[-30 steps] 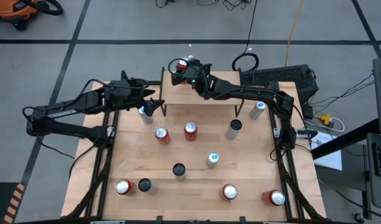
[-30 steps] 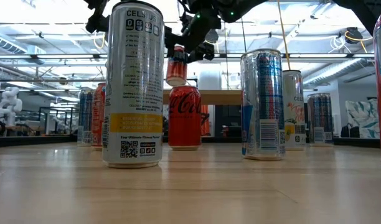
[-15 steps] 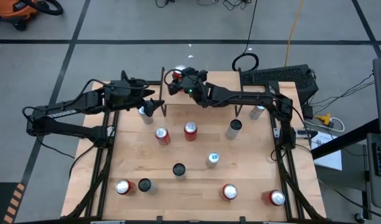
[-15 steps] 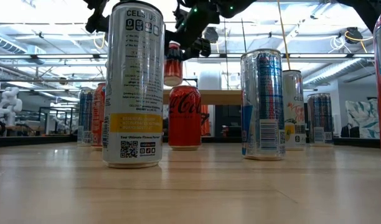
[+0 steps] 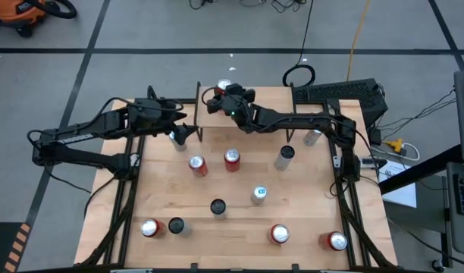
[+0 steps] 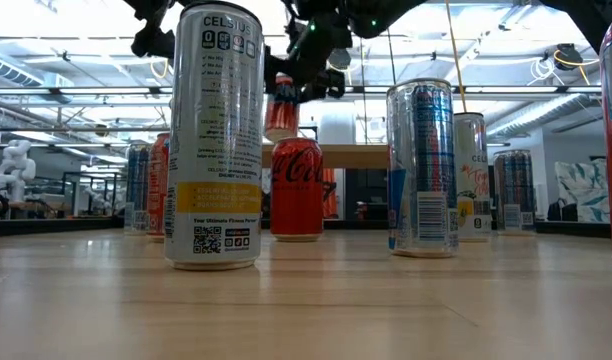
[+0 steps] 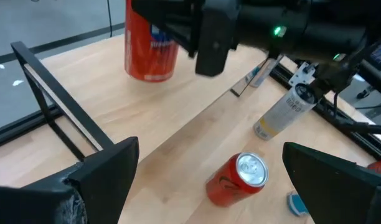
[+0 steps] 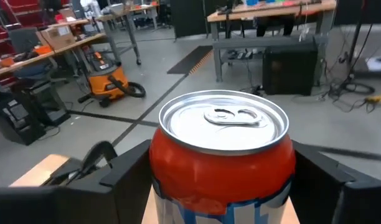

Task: Place canned beverage on shelf
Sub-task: Put the middle red soda can on the shelf

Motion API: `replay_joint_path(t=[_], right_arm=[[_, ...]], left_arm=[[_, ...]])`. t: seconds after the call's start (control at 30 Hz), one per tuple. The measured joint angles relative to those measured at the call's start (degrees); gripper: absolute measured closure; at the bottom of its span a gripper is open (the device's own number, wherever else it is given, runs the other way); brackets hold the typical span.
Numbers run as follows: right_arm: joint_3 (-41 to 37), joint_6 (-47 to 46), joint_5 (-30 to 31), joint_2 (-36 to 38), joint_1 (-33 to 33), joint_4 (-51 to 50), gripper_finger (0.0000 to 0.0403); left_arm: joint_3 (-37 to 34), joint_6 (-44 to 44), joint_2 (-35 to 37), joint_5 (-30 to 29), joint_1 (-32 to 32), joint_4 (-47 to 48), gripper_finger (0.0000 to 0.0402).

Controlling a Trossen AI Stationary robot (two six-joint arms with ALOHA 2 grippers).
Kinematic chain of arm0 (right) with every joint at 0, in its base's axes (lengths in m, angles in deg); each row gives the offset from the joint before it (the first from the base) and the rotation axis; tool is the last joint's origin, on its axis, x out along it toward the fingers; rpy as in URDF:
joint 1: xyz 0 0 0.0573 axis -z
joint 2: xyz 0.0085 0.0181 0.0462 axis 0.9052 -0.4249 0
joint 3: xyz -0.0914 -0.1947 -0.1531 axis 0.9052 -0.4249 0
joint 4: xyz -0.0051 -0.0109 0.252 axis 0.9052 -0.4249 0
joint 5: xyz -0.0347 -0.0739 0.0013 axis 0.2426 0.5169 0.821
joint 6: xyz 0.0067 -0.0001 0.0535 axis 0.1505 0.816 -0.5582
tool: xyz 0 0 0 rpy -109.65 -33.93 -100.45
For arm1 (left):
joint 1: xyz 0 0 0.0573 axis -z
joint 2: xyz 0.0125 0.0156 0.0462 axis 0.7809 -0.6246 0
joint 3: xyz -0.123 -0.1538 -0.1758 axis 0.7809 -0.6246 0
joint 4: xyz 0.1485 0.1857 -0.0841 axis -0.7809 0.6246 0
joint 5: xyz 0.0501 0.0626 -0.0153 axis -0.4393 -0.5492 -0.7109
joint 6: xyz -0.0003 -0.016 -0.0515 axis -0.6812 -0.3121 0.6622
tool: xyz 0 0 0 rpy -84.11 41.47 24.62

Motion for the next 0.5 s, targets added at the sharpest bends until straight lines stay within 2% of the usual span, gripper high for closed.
replay_joint_path(t=[0.5], right_arm=[[-2.30,0.98,1.17,-0.11,-2.37,0.91,0.0122]], left_arm=[[0.00,-0.04,0.00,0.04,-0.01,0.55,0.0002]])
